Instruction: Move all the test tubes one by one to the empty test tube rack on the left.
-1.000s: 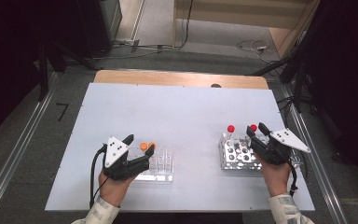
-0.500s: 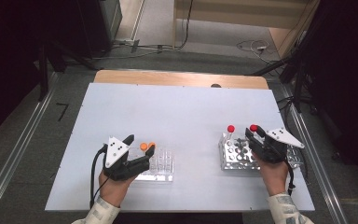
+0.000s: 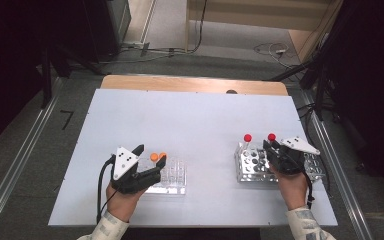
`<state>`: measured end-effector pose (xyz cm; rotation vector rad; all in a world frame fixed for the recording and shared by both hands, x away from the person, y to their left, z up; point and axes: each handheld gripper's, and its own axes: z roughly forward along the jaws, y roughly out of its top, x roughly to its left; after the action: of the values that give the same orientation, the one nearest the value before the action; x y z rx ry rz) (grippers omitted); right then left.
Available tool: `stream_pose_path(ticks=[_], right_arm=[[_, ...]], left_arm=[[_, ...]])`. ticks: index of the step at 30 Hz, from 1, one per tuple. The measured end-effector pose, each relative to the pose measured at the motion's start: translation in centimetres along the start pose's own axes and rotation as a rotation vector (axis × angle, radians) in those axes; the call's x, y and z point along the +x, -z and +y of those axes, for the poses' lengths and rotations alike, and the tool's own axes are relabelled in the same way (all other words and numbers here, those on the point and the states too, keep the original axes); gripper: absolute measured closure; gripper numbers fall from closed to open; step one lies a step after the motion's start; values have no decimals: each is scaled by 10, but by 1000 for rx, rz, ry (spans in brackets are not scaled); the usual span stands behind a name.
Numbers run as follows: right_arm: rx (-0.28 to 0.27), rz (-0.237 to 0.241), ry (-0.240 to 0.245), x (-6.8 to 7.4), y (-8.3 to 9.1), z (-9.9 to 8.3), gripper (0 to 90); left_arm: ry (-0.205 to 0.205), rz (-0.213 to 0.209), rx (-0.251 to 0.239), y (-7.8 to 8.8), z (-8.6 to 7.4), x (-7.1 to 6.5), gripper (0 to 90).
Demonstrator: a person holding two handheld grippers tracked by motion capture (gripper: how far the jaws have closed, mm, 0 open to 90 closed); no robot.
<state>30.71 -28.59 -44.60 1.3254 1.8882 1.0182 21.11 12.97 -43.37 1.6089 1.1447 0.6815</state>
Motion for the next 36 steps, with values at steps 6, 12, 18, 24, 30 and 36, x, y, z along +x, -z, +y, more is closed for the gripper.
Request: stream_pose_path(ticks=[6,12,18,24,30,36], right_arm=[[-42,-5,-1,0,6,2,711],[-107,-3,0,0,22,11,712],[-181,11,-4,-1,45,23,712],[-227,46,2,3,67,32,712],[-198,109,22,12,75,28,712],[-184,166,51,22,82,25,712]], left_arm=[[-1,2,-2,0,0,1,243],[2,3,-8,1,1,0,235],[6,1,-16,2,2,-1,226],[6,-5,-27,4,4,-3,226],[4,-11,-38,8,8,-5,226],[-4,-33,-47,11,11,-10,218]])
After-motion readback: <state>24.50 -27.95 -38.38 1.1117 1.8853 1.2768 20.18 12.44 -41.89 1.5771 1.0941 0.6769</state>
